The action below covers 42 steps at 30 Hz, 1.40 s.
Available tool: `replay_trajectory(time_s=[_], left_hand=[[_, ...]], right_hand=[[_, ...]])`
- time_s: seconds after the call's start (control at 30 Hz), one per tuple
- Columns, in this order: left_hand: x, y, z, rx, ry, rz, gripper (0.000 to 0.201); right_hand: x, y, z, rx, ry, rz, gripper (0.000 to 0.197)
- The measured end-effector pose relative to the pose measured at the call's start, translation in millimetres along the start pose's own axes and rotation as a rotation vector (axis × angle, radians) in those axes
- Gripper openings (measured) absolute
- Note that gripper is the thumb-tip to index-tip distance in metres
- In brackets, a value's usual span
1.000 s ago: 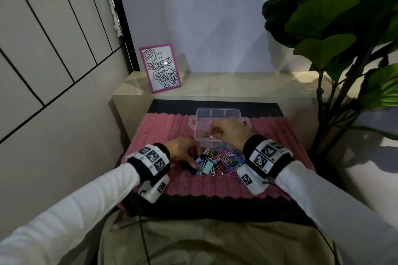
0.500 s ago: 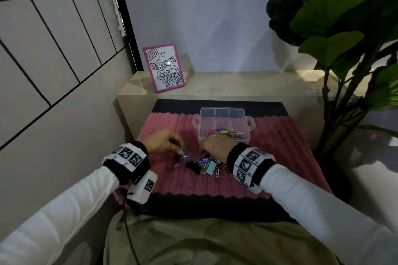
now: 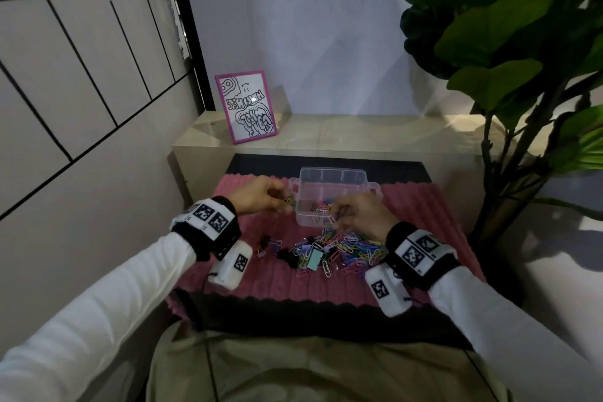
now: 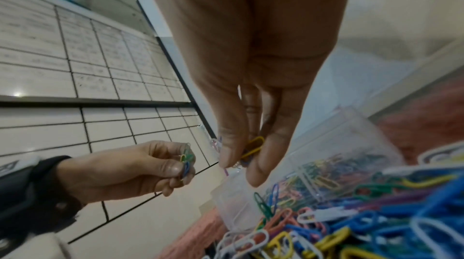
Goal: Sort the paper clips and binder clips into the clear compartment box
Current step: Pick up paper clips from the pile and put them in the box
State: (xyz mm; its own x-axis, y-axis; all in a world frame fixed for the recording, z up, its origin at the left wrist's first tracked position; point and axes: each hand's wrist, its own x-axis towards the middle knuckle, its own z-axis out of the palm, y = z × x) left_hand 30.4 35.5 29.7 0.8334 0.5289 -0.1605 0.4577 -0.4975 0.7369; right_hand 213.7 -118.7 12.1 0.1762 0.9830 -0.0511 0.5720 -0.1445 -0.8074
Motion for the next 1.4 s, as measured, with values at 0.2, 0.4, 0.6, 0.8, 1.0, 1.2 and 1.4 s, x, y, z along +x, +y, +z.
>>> replay_trajectory(time_s=[0.2,0.4,0.6,0.8,1.0,1.2,1.4], left_hand=[[39,23,13,0.038,0.018,0.013,0.018],[53,36,16,-0.002,-0.024,-0.005,0.029],[31,25,3,0.080,0.040,0.051,0.032],[-14,-4,-18,-0.031,0.169,-0.013,0.013],[-44,-22,-13,0.035,0.102,-0.049,0.021],[-46,-27,12,0.384,-0.101,0.028,0.019],[-36,-16,39,0.541,-0.152,0.118,0.032]], right_hand=[[-10,11,-10,0.045,0.026,0.060,0.009],[-14,17,-16,0.010,0.067,0.090,0.010],[-7,17,-28,-0.032,0.105,0.041,0.011],[18,4,-35,-0.074,0.165,0.039,0.009],[41,-15,-20,-0.302,0.129,0.041,0.016],[35,-19,-3,-0.546,0.055,-0.075,0.021],[13,-28,16,-0.564,-0.201,-0.298,0.016]])
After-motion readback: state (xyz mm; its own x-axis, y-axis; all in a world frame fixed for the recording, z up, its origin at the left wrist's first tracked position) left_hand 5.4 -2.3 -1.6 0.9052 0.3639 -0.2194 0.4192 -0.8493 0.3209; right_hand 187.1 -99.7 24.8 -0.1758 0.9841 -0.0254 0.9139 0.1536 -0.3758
